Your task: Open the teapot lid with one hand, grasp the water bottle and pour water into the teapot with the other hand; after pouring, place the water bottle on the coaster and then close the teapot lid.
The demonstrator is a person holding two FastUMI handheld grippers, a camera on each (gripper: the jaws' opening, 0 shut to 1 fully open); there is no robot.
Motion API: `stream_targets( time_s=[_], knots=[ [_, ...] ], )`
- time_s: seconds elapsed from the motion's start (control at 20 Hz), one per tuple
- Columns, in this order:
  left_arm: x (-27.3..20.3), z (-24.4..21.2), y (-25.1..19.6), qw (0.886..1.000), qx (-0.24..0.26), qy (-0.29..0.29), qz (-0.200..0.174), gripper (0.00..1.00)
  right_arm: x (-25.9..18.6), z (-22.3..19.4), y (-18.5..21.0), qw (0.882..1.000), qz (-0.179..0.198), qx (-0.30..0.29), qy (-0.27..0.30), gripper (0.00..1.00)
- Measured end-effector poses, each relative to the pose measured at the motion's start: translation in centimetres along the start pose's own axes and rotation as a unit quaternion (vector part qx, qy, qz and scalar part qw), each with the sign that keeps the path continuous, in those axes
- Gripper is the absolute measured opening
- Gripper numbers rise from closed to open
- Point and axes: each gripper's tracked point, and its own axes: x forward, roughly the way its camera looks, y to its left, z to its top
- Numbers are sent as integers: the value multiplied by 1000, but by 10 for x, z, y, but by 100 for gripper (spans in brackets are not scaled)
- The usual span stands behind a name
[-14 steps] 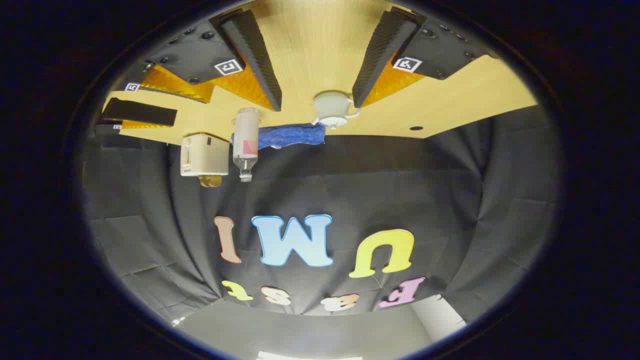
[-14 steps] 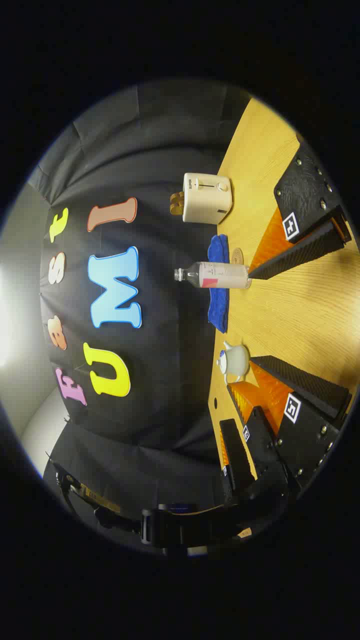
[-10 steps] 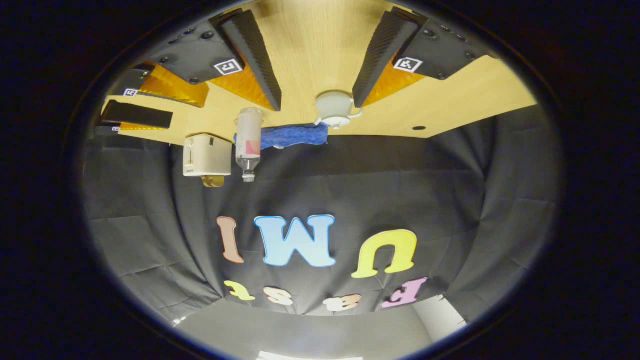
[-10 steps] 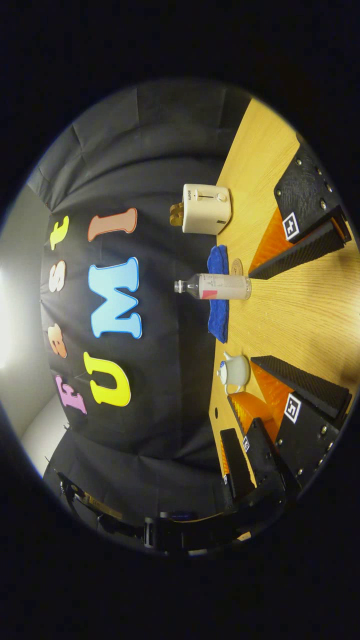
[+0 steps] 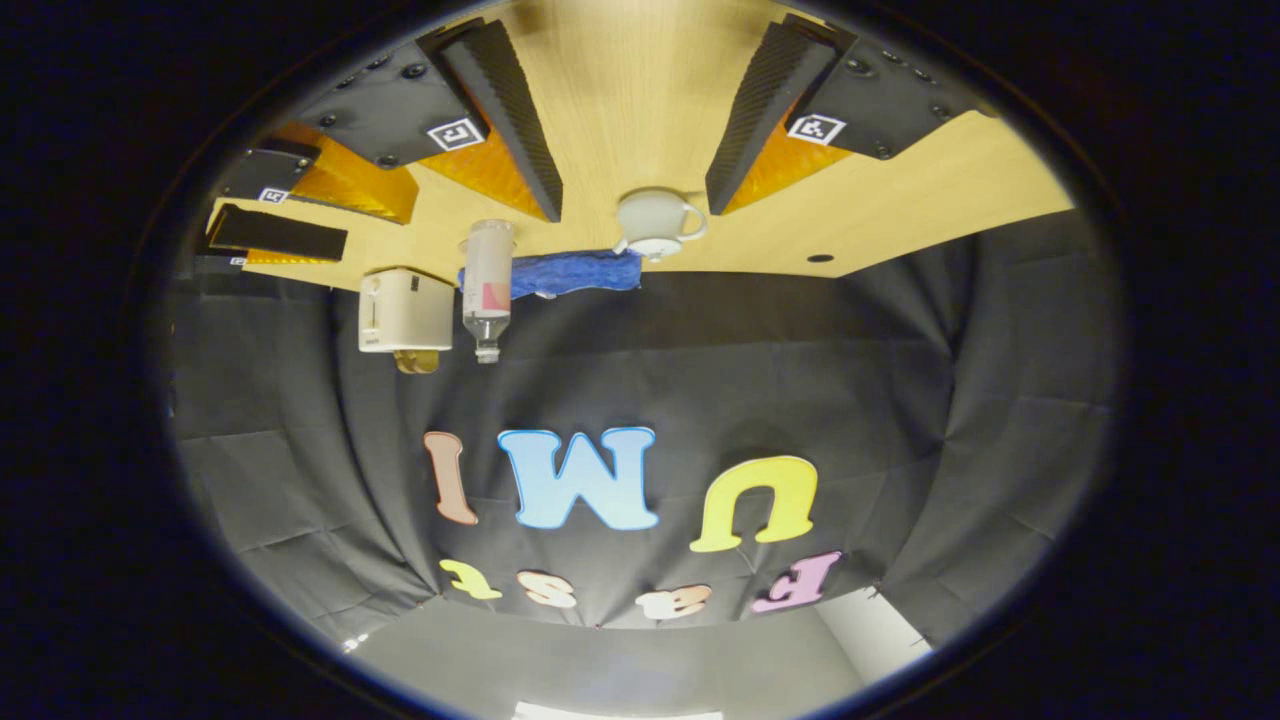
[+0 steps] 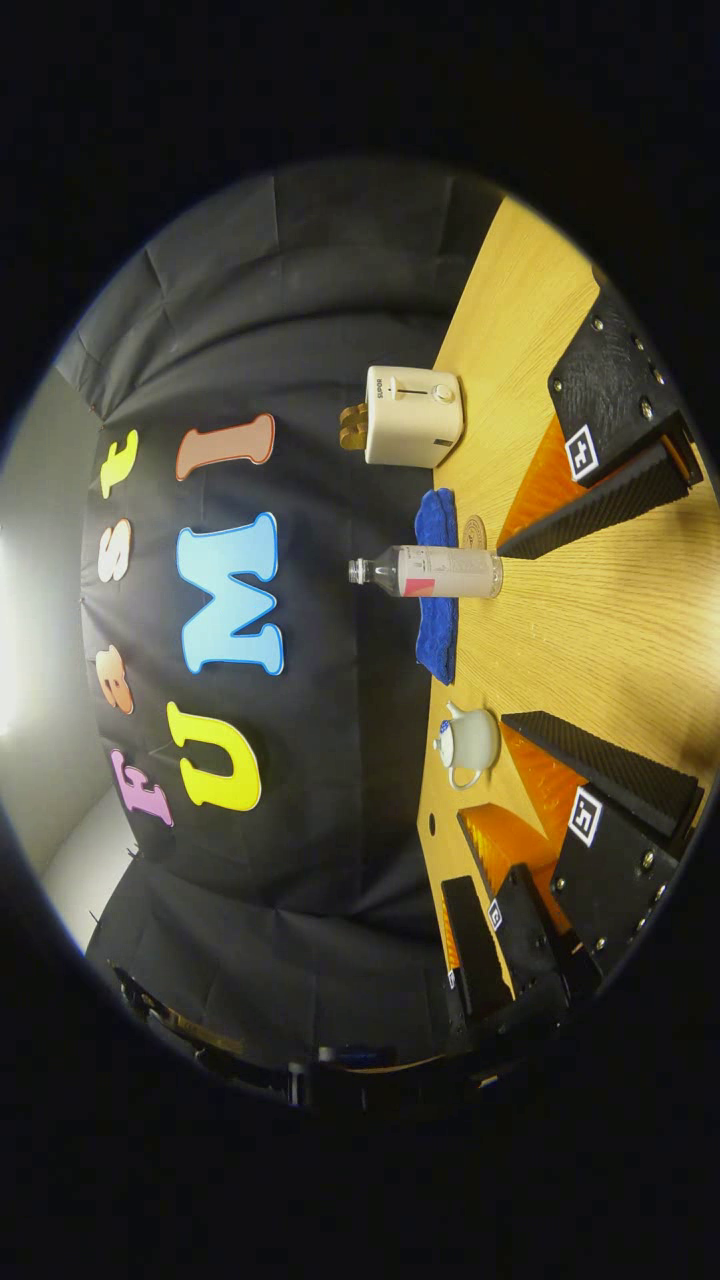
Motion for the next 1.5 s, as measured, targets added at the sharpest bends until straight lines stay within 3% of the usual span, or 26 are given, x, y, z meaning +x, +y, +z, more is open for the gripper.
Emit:
stream_targets(
  time_s=[0.4, 0.8, 1.25, 1.5],
  knots=[
    [0, -3, 3, 1000, 2, 4, 11, 97, 1, -1, -3, 1000, -10, 2, 2, 95],
    [5, -1, -9, 1000, 0, -1, -21, 98, 10, 1, -8, 1000, -20, 2, -1, 95],
    [72, 11, 4, 998, -49, 6, -36, 95, 63, 40, -31, 998, -50, -13, -21, 95],
    [123, 24, 11, 998, -38, 15, -50, 95, 103, 57, -42, 998, -55, -15, -16, 95]
  ],
)
